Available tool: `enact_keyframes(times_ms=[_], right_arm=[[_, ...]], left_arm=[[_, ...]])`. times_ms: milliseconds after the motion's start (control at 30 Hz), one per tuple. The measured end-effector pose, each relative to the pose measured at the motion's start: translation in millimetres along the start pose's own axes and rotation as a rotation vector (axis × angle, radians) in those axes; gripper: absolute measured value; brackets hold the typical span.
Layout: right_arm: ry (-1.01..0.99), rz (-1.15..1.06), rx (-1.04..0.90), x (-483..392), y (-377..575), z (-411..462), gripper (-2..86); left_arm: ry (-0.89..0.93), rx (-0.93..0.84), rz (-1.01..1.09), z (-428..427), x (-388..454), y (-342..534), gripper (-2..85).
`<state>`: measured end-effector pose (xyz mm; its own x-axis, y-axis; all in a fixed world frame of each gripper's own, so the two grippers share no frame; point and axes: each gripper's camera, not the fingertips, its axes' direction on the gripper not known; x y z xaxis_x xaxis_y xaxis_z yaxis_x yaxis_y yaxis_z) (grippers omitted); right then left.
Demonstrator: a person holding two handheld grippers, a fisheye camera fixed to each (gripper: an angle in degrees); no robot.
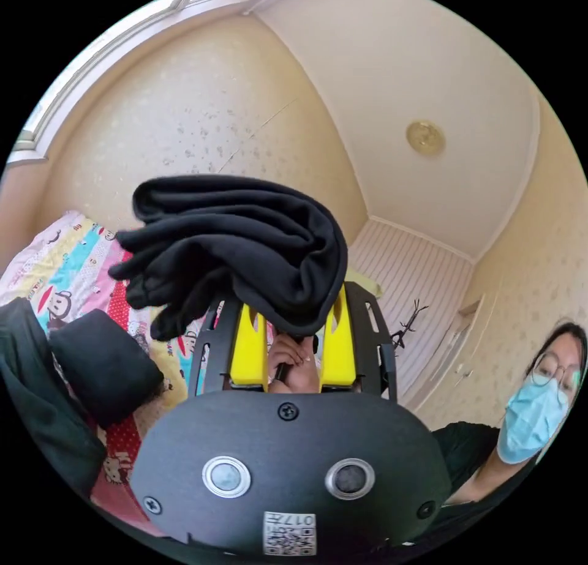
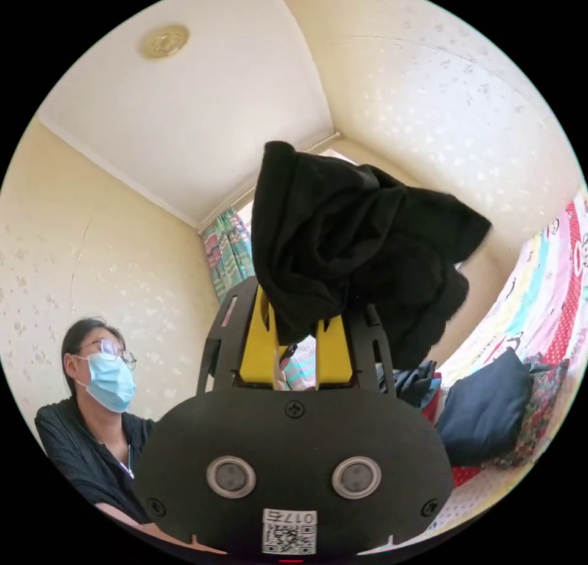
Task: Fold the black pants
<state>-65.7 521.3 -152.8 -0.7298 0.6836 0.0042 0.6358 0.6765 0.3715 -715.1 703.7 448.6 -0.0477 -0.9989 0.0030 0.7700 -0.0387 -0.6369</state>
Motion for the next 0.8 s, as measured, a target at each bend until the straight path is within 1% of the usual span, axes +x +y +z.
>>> enact_keyframes(times_ms=[33, 67, 100, 133, 167, 200, 233, 267, 300, 333, 367, 433, 533, 633, 700, 733, 767, 800], right_arm=[[0.029, 0.06, -0.004, 33.4, 4.6, 13.4, 8.1], [0.062, 0.143, -0.018, 71.2, 16.6, 22.3, 8.1], [0.084, 0.189, -0.03, 91.0, 25.6, 24.8, 8.1], [0.151, 0.288, -0.056, 130.4, 49.6, 26.0, 8.1], [0.244, 0.389, -0.087, 167.9, 81.4, 22.6, 8.1], [0.289, 0.443, -0.103, 185.2, 98.7, 19.3, 8.0], [0.384, 0.557, -0.14, 217.0, 134.7, 10.2, 8.0], [0.447, 0.631, -0.173, 241.3, 167.0, -1.0, 7.9], [0.446, 0.618, -0.155, 247.3, 177.6, -6.0, 7.8], [0.422, 0.609, -0.149, 254.6, 190.5, -11.1, 7.7], [0.399, 0.557, -0.147, 251.4, 189.3, -10.1, 7.7], [0.42, 0.534, -0.194, 244.3, 177.7, -2.8, 7.8], [0.458, 0.636, -0.286, 241.0, 163.6, 5.4, 8.5], [0.401, 0.807, -0.307, 228.9, 160.5, -4.2, 9.4], [0.335, 0.778, -0.305, 197.3, 155.8, -12.7, 9.7], [0.269, 0.696, -0.347, 167.5, 151.8, -18.3, 9.4], [0.153, 0.601, -0.374, 133.2, 149.9, -27.3, 7.3], [0.1, 0.564, -0.381, 115.3, 150.6, -34.1, 6.2]], left_arm=[[-0.077, 0.008, -0.043, 0.0, -31.4, -3.2, 13.7], [-0.115, 0.004, -0.073, 0.7, -50.2, -1.1, 13.7], [-0.168, -0.02, -0.193, 1.1, -91.9, 11.4, 13.8], [-0.175, -0.053, -0.361, -1.3, -135.0, 38.7, 13.7], [-0.161, -0.047, -0.429, -3.9, -152.3, 57.1, 13.7], [-0.125, 0.004, -0.509, -10.7, -176.4, 99.8, 13.7], [-0.1, 0.045, -0.544, -16.5, -188.9, 143.4, 12.0], [-0.069, 0.066, -0.539, -18.6, -191.5, 164.6, 10.3], [0.009, 0.103, -0.519, -20.5, -192.0, 204.0, 6.4], [0.046, 0.097, -0.515, -18.7, -189.4, 235.8, 2.1], [0.036, 0.079, -0.52, -16.8, -187.2, 247.9, 2.8], [-0.014, 0.039, -0.522, -8.3, -178.0, 279.7, 5.4], [-0.029, 0.043, -0.462, 4.6, -169.9, 284.3, 4.4], [0.016, 0.024, -0.392, 22.0, -152.1, 271.3, 1.9], [0.02, 0.004, -0.324, 32.5, -132.1, 267.3, 0.0], [-0.01, -0.019, -0.284, 40.2, -117.0, 269.6, -0.4], [-0.03, -0.031, -0.264, 44.3, -109.5, 272.4, -0.6], [-0.077, -0.055, -0.226, 53.4, -95.2, 282.1, -0.7]])
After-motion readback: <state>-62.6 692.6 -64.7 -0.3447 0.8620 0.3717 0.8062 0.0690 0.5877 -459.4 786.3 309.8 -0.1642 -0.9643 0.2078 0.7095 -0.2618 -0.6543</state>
